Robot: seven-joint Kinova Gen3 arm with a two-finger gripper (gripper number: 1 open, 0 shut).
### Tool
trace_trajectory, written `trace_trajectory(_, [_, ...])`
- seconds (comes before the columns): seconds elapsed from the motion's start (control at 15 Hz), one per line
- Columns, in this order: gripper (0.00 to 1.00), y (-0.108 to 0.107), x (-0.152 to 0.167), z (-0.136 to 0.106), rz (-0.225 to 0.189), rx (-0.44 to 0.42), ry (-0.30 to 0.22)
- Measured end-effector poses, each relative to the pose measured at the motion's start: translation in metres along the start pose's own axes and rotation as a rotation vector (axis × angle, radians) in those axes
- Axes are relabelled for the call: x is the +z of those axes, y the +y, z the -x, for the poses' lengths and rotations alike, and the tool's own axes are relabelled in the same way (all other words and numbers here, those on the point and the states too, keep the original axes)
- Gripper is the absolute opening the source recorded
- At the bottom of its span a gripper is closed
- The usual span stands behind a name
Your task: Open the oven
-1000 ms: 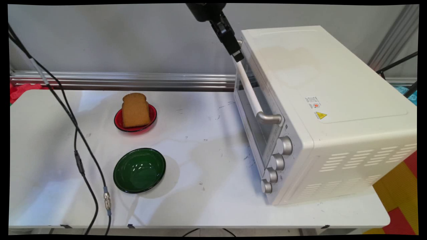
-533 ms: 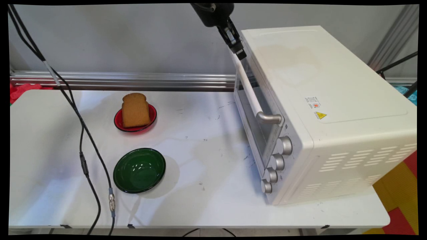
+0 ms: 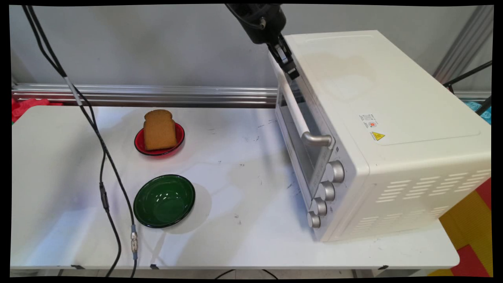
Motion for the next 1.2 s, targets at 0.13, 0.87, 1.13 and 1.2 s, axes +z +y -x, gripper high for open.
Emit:
trace_trajectory(0.13, [0.0, 0.0, 0.007, 0.0, 0.005, 0.002, 0.003])
trace_trajectory(0.87, [0.0, -0.002, 0.033, 0.011, 0.017, 0.017, -0.007])
trace_trajectory(1.13, [0.0, -0.003, 0.036, 0.02, 0.016, 0.021, -0.02])
trace_trajectory(1.2, [0.0, -0.002, 0.036, 0.022, 0.016, 0.021, -0.022])
